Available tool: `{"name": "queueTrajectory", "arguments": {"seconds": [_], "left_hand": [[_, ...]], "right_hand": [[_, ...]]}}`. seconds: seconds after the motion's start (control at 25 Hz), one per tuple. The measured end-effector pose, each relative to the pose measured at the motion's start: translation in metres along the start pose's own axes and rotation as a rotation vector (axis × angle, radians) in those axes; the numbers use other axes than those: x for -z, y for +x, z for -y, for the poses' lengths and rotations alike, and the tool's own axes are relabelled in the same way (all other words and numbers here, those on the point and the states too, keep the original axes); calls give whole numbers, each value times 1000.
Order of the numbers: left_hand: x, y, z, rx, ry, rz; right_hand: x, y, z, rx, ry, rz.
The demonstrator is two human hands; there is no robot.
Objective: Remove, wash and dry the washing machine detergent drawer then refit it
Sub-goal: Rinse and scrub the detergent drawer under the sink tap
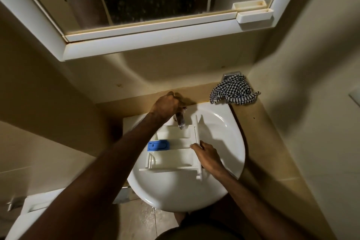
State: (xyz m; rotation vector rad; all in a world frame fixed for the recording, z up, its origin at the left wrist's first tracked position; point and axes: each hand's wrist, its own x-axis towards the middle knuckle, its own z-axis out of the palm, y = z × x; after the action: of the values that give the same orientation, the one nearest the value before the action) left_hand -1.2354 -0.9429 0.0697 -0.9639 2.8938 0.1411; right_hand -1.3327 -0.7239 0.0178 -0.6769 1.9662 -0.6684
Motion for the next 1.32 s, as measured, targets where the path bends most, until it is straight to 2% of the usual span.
{"name": "queueTrajectory", "arguments": {"seconds": [0.16,0.24,0.36,0.4,0.48,0.56,0.68,0.96,1.16,1.32], "left_hand": [[3,-3,0,-13,-26,2],[-1,-18,-1,28,-114,-129],[-24,-66,-16,290,-347,-467],[-38,-84,-24,358,-382,-495],[-66,-111,-36,380,-370,-378],[-92,-120,-40,230,-263,-176],[-97,-108,-34,64,-265,-55],[-96,-94,-25,-80,-303,28],[-104,-101,-27,-28,-283,41],[-108,-101,-38,12,-178,-18]], "right_hand": [[-4,-5,3,5,-18,-25],[-7,-8,1,17,-36,-36],[-12,-12,-3,43,-31,-56],[-15,-13,-5,50,-20,-66],[-20,-15,-8,66,-19,-92],[-25,-17,-11,78,-3,-110],[-34,-18,-15,83,27,-118],[-54,-13,-21,62,103,-108],[-66,-17,-30,80,84,-116],[-60,-12,-36,79,89,-128]]}}
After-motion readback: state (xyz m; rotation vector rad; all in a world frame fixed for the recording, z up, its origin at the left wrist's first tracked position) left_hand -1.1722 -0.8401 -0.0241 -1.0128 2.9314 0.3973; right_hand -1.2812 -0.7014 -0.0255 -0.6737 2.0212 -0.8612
